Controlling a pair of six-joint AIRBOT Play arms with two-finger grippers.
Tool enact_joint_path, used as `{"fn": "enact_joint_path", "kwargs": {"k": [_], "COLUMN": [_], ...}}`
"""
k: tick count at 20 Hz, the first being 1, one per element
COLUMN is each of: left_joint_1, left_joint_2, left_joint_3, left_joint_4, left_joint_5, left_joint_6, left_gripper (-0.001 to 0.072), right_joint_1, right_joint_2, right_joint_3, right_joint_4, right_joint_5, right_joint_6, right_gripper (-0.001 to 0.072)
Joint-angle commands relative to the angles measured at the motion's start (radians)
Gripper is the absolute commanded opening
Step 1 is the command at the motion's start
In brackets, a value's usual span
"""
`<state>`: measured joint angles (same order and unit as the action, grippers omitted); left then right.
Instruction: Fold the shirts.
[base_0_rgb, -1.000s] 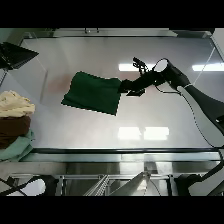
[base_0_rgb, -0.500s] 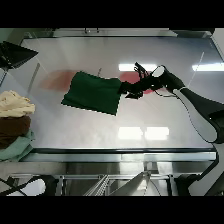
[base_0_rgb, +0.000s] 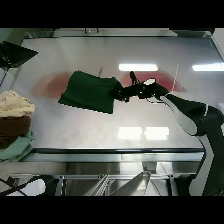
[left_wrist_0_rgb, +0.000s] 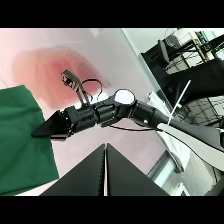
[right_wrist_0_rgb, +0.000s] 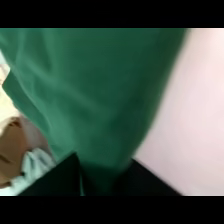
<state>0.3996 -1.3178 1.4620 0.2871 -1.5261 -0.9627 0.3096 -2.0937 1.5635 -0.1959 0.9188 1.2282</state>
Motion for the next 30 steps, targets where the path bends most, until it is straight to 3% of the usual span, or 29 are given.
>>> {"fn": "enact_joint_path", "kwargs": {"k": [1,4,6,9,11,13,19,24,30], "left_joint_1": [0.0,0.0,0.0,0.0,0.0,0.0,0.0,0.0,0.0], "left_joint_2": [0.0,0.0,0.0,0.0,0.0,0.0,0.0,0.0,0.0], "left_joint_3": [0.001,0.001,0.001,0.001,0.001,0.001,0.001,0.001,0.001], "left_joint_4": [0.0,0.0,0.0,0.0,0.0,0.0,0.001,0.002,0.007], "left_joint_5": [0.001,0.0,0.0,0.0,0.0,-0.001,-0.001,-0.01,-0.011], "left_joint_6": [0.005,0.004,0.004,0.003,0.003,-0.008,-0.007,-0.007,-0.007], "left_gripper": [0.0019,0.0018,0.0018,0.0018,0.0018,0.0018,0.0019,0.0019,0.0018], "right_joint_1": [0.024,-0.001,-0.056,-0.217,-0.373,-0.557,-1.068,-1.305,-1.362], "right_joint_2": [-0.023,0.016,0.094,0.283,0.409,0.521,0.681,0.674,0.663], "right_joint_3": [0.014,0.028,0.028,0.028,0.028,0.028,0.028,0.028,0.059], "right_joint_4": [0.219,0.225,0.14,-0.285,-0.489,-0.598,-0.782,-0.808,-0.946], "right_joint_5": [-0.003,-0.002,0.02,0.091,0.172,0.261,0.539,0.712,0.797], "right_joint_6": [-0.176,-0.205,-0.193,0.079,0.188,0.275,0.389,0.391,0.338], "right_gripper": [0.0002,0.0011,0.0011,0.0011,0.001,0.0011,0.0012,0.0012,0.0012]}}
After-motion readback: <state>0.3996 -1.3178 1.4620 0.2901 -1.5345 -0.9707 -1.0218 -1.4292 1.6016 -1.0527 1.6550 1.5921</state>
